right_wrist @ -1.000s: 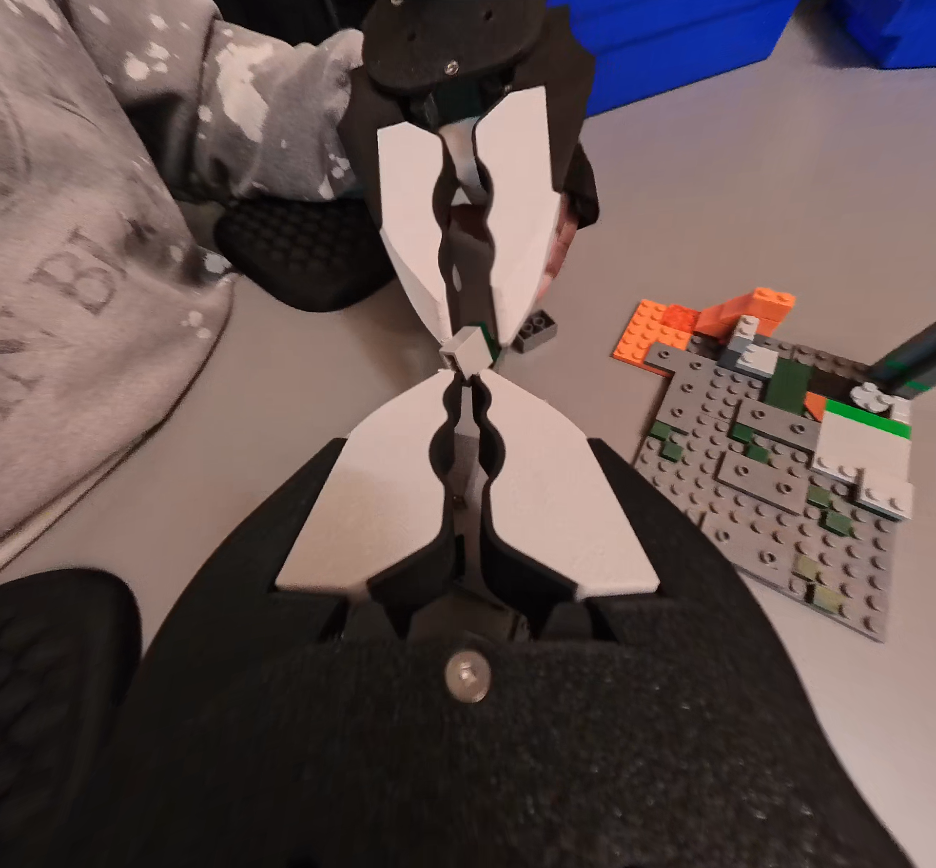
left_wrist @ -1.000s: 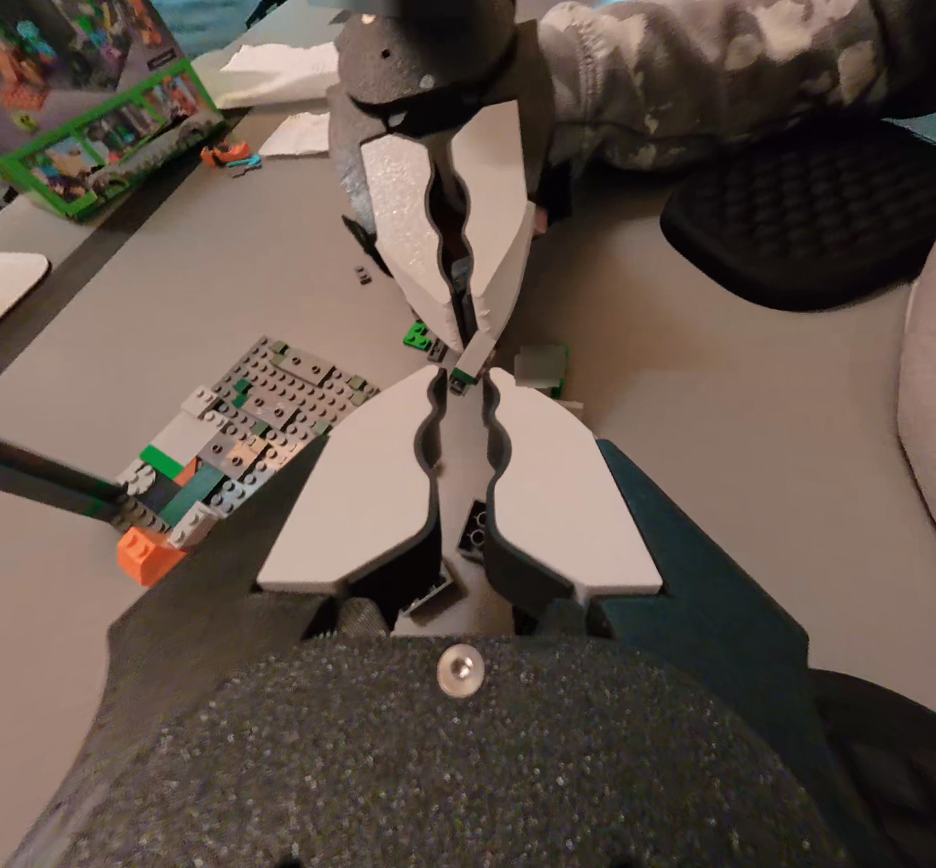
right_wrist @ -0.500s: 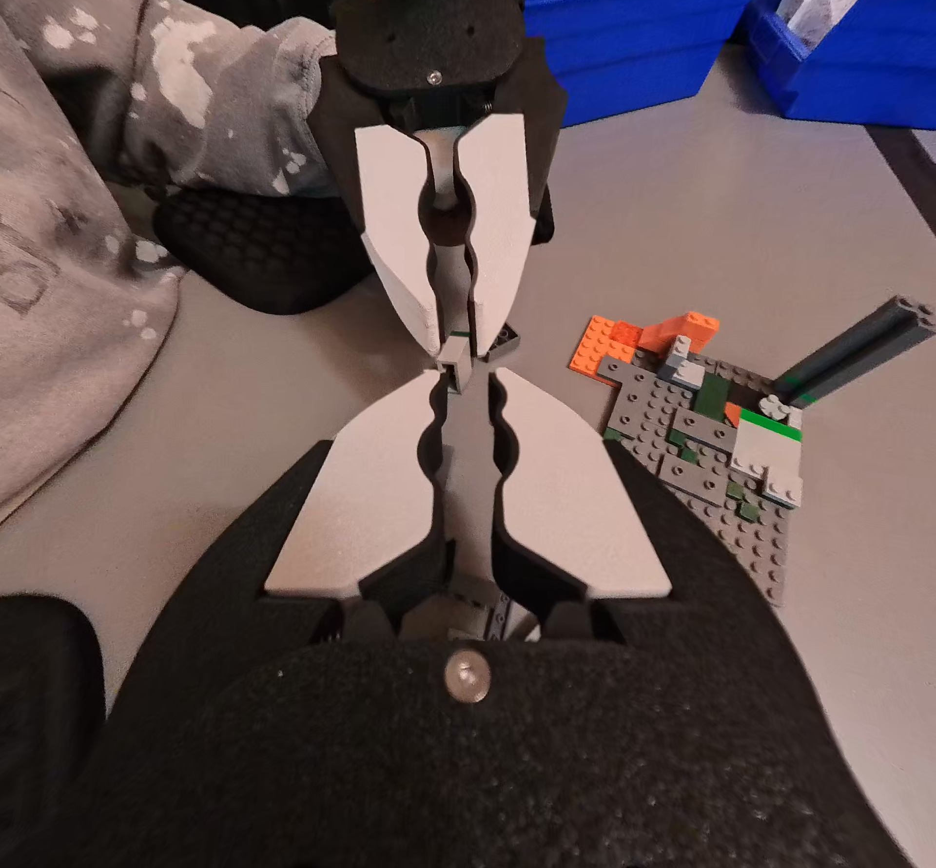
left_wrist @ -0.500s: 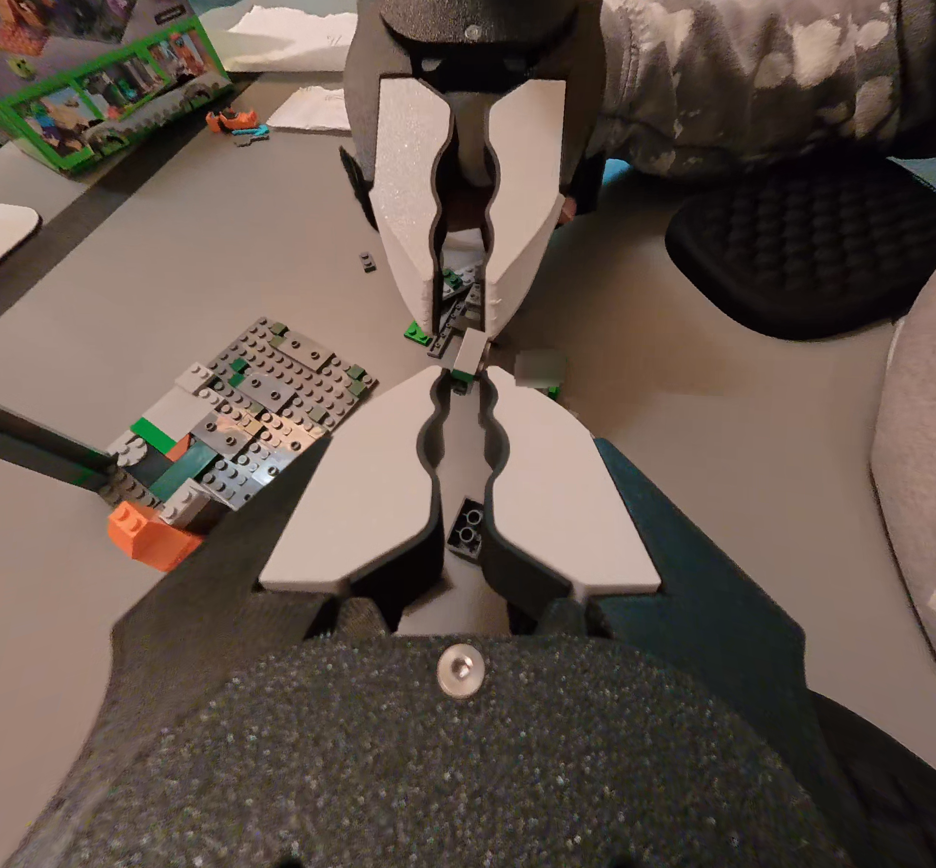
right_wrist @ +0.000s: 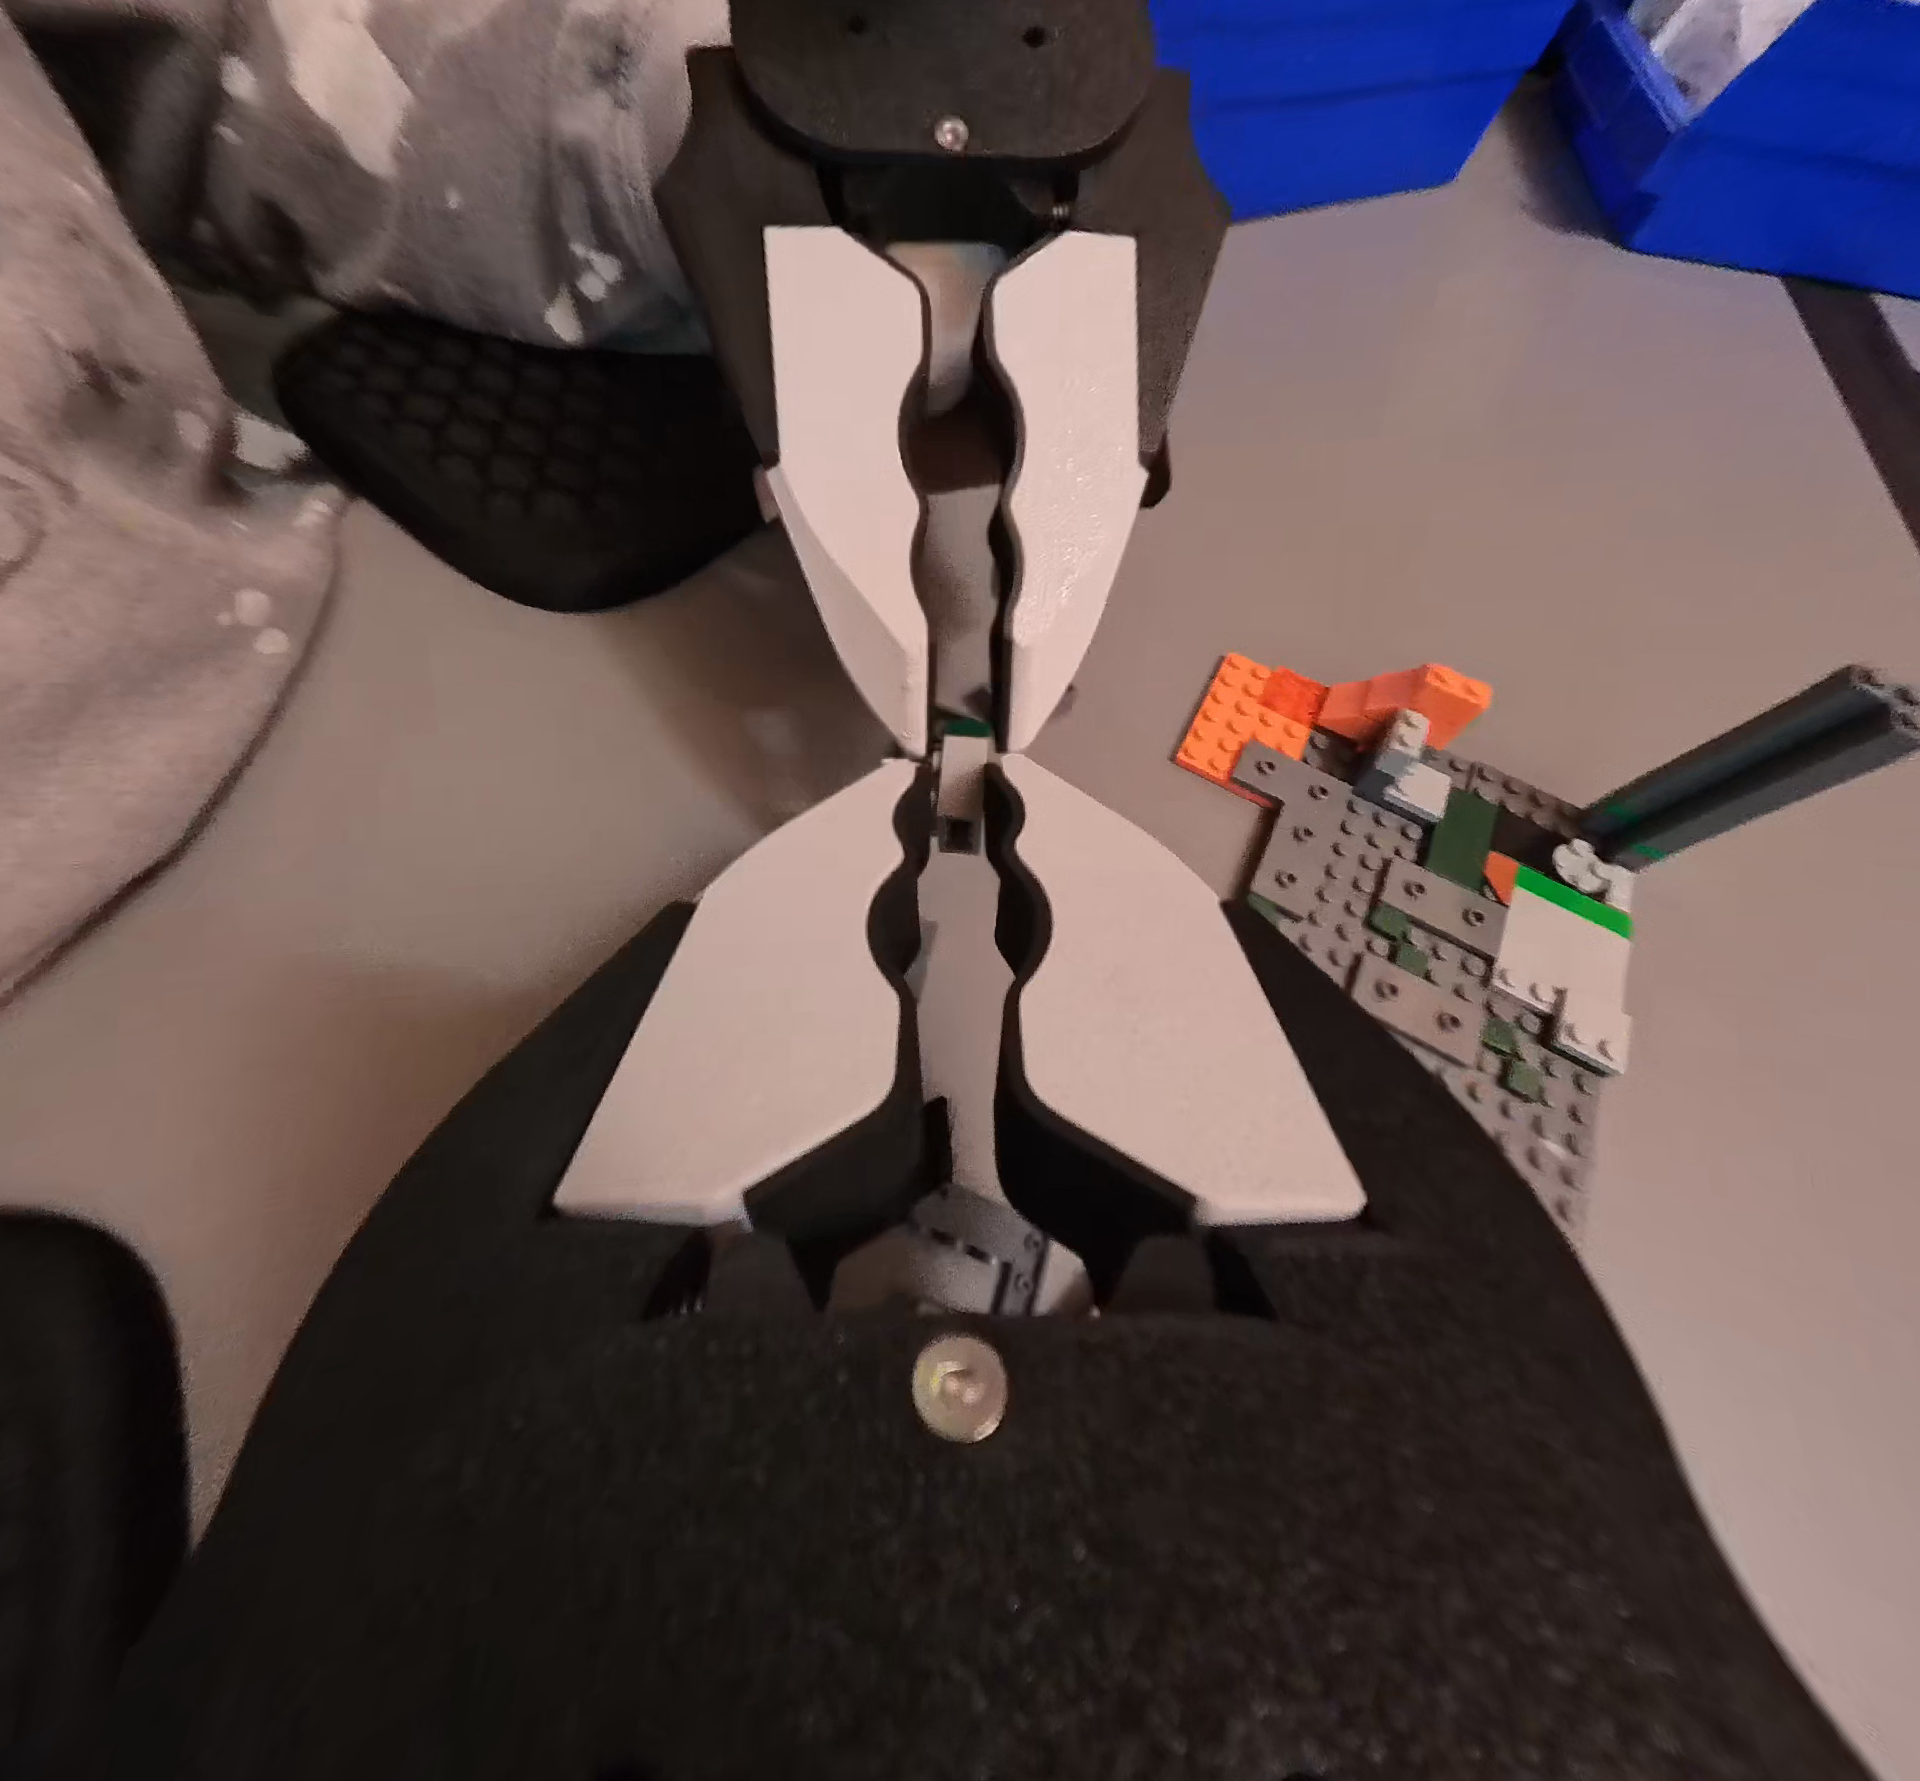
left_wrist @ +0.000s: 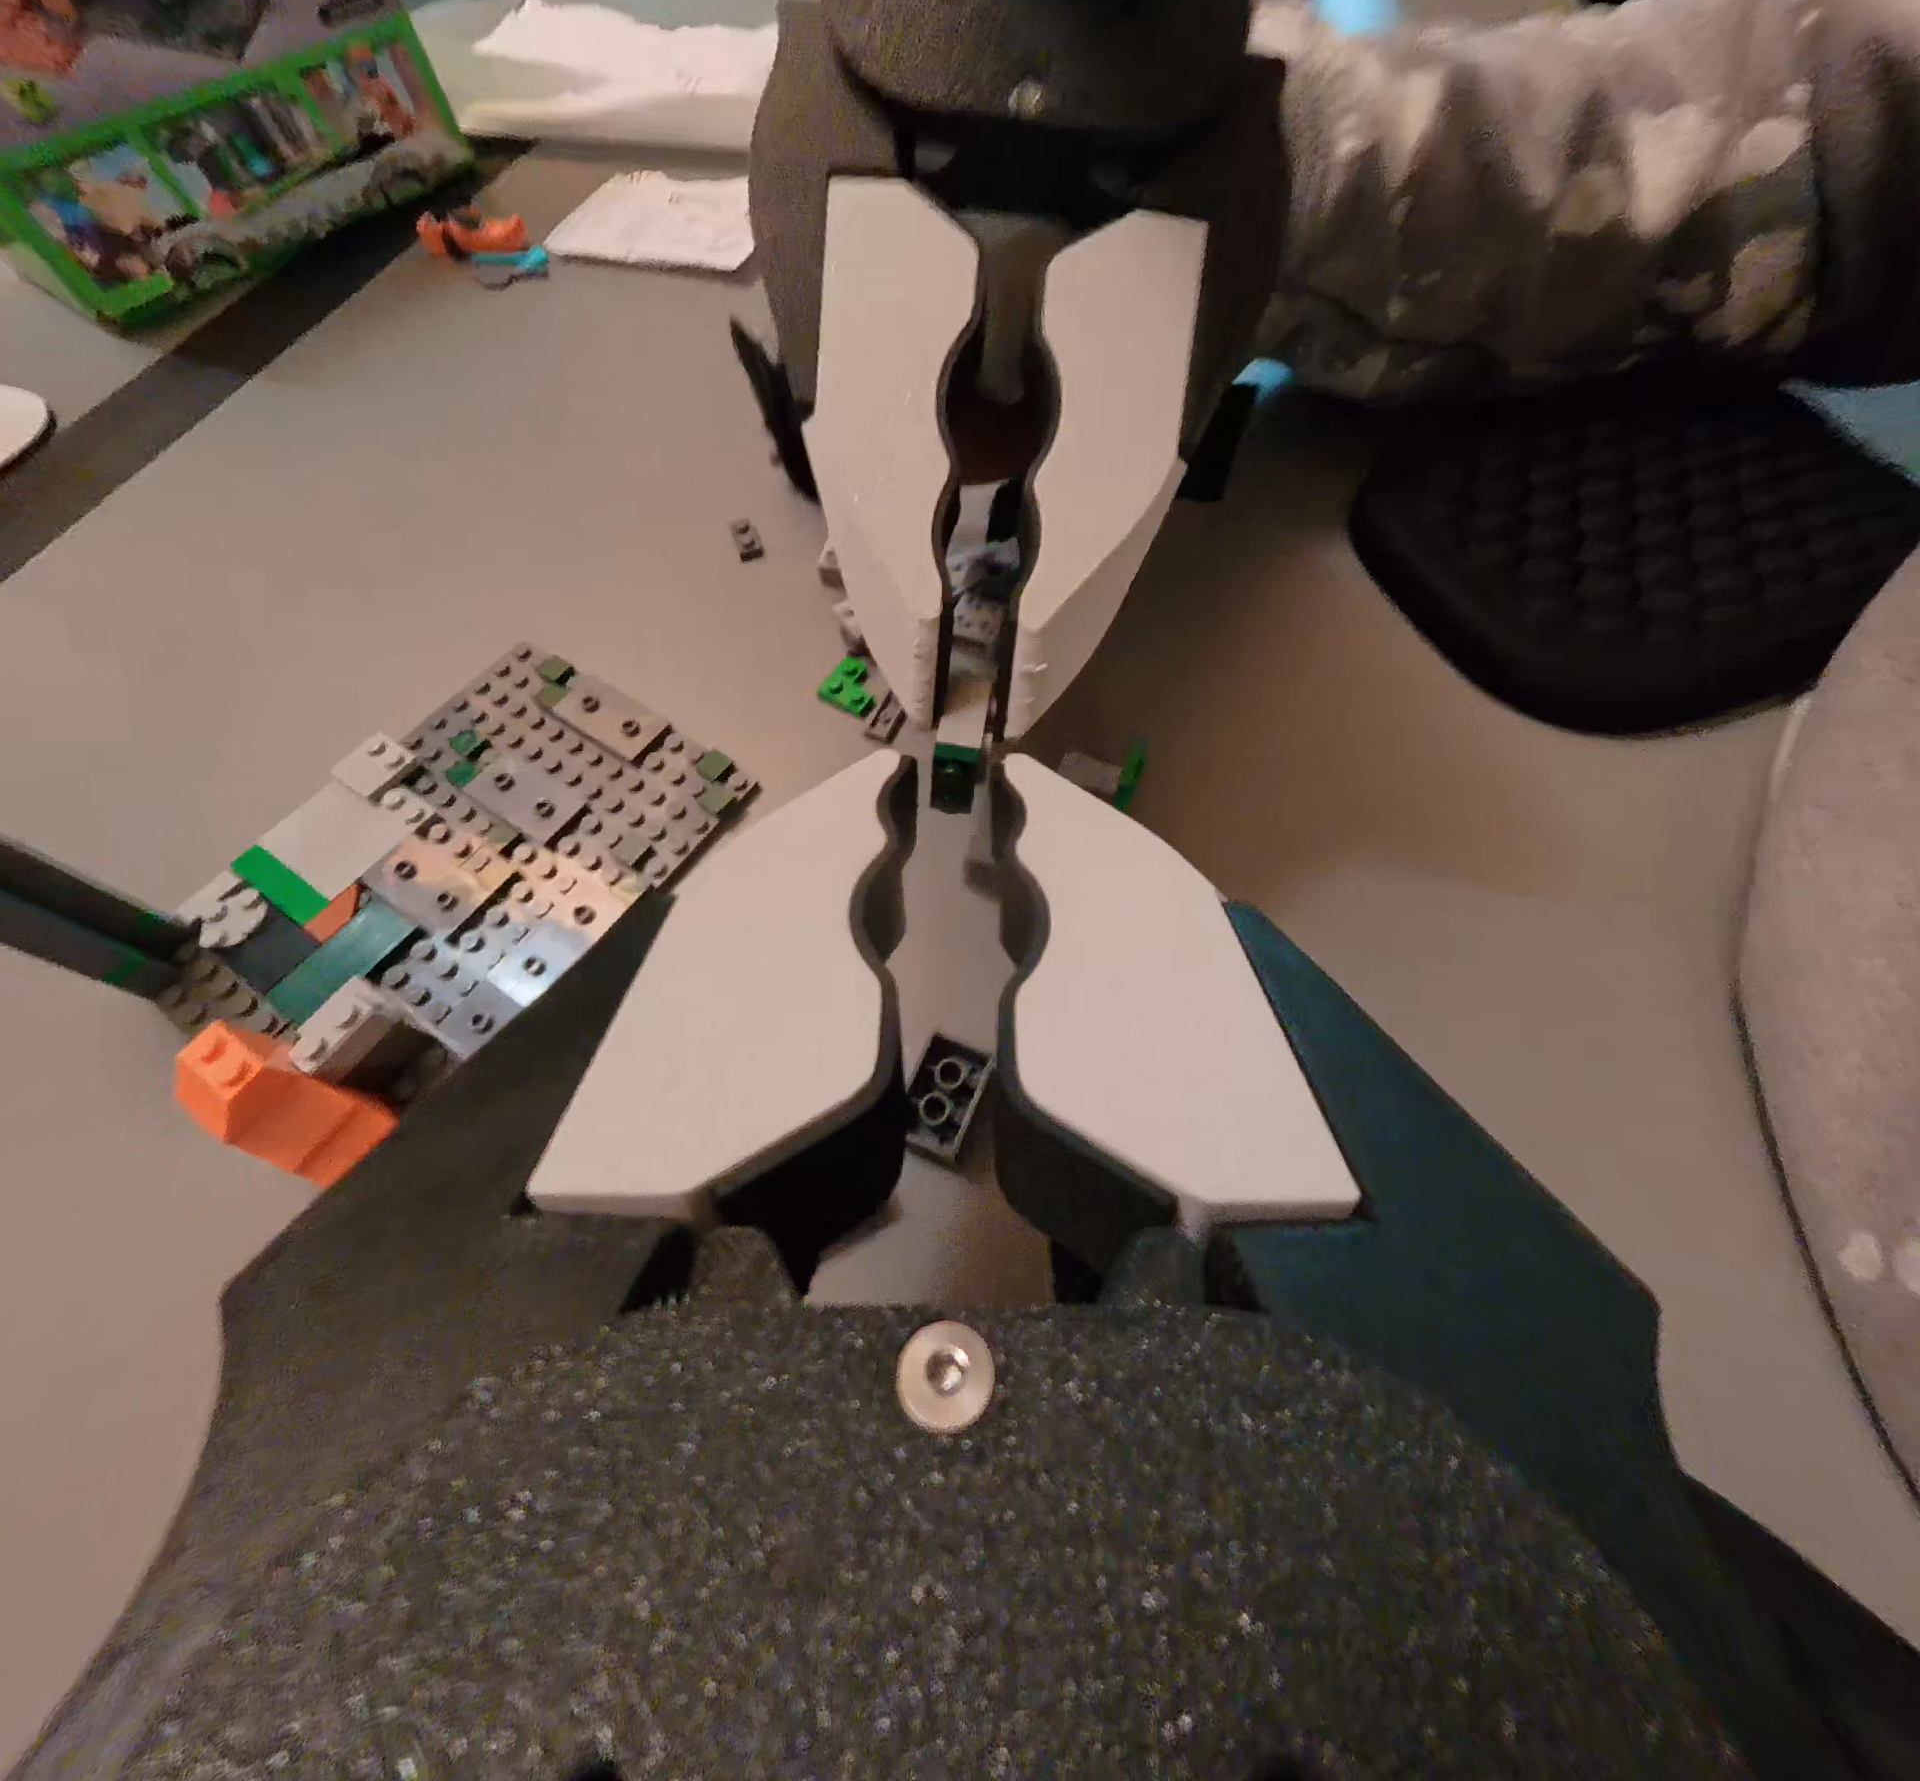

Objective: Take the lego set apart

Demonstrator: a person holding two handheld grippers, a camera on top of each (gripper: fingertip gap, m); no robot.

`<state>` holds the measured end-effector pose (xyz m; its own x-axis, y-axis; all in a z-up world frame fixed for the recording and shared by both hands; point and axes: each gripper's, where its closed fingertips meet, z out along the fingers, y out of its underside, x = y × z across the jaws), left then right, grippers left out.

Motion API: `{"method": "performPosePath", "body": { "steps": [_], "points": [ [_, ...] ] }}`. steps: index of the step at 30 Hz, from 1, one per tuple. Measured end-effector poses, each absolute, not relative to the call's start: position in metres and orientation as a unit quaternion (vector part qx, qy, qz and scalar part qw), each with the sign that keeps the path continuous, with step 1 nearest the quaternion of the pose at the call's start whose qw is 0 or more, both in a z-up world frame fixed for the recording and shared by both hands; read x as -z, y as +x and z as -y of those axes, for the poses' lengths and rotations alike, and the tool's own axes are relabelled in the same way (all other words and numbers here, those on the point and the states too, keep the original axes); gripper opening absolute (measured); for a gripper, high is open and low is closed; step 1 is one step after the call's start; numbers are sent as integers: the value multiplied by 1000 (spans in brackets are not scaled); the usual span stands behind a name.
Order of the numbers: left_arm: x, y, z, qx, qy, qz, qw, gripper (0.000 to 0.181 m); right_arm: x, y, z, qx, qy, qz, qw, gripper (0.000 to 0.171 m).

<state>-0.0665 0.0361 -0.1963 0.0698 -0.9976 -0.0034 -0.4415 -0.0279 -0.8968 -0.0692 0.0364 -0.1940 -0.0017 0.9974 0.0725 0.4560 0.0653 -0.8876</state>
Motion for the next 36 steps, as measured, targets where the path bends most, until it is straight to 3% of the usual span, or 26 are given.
{"method": "performPosePath", "body": {
  "steps": [14, 19, 27, 31, 36],
  "points": [
    [182, -64, -24, 390, -603, -588, 373, 8, 180, -65, -24, -442, -560, 593, 374, 9],
    [181, -97, -47, 370, -640, -553, 384, 8, 172, -25, -48, -437, -587, 552, 401, 9],
    [229, -112, -44, 294, -697, -591, 280, 8, 195, -46, -45, -381, -601, 590, 381, 9],
    [233, -113, -43, 286, -701, -593, 275, 31, 204, -62, -43, -352, -604, 608, 375, 9],
    [229, -111, -41, 289, -694, -595, 283, 36, 216, -80, -41, -322, -610, 624, 366, 10]
  ]
}}
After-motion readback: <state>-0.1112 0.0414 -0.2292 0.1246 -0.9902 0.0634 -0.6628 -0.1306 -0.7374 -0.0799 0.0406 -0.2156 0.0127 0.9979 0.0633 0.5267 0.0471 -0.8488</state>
